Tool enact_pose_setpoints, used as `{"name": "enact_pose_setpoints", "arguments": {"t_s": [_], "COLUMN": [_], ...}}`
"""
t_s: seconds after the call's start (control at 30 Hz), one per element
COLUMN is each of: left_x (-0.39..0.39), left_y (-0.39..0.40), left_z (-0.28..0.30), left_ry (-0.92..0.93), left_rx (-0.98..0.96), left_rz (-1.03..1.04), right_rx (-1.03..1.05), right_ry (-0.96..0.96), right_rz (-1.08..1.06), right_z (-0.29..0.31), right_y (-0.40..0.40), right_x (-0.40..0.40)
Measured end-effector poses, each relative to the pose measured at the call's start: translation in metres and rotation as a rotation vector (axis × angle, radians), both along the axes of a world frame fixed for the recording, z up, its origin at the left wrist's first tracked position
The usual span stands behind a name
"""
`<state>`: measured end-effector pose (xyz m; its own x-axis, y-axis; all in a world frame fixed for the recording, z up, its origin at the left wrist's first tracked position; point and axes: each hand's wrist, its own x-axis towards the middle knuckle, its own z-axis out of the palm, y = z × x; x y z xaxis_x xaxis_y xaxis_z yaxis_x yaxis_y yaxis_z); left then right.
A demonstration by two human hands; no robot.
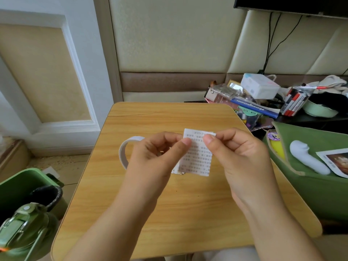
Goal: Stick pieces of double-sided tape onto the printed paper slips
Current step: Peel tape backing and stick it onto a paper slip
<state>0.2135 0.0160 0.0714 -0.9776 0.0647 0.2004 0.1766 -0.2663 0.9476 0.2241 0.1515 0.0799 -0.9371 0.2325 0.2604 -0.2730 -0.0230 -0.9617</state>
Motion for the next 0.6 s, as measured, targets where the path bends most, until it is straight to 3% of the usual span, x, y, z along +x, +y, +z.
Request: {"name": "enact_pose_setpoints", "arguments": {"t_s": [0.2,0.6], "left_x": [-0.0068,-0.0010], "left_y": [-0.0012,0.0003], "left_z": [0.0010,-0.0010], "left_ry": [-0.006,0.033], "left_rx": [-0.020,-0.014], "left_rz": [0.042,0.094], "right_rx": [0.084,0.032], "right_ry": [0.025,0.051], "right_rz": [-0.006,-0.056], "right_z": [0.0003,0.0010], "right_y": [0.0029,-0.0022], "right_x": [-0.0030,-0.0010]}}
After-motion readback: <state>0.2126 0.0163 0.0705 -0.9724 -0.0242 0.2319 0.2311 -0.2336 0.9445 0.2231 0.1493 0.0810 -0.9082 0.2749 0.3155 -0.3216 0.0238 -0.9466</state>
